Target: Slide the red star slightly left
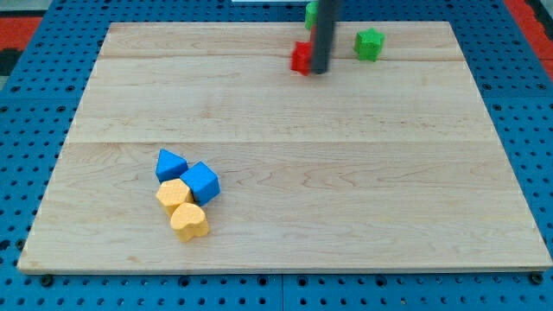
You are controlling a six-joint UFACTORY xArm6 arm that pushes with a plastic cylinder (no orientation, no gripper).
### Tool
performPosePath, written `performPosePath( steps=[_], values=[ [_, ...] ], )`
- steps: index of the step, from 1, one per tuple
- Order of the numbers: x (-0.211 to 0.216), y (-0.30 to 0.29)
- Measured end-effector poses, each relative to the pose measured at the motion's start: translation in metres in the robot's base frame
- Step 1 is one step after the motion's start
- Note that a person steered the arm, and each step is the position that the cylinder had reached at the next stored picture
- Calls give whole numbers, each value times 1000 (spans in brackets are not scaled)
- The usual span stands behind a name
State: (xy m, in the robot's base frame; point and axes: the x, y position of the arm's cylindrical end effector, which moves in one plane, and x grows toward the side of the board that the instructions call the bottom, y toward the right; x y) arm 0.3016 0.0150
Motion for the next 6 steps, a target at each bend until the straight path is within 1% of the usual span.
performPosePath(
  steps=[1, 2, 4, 5, 6],
  values=[
    [24, 13],
    [34, 31],
    [30, 32],
    [-27, 15],
    [-44, -18]
  ],
)
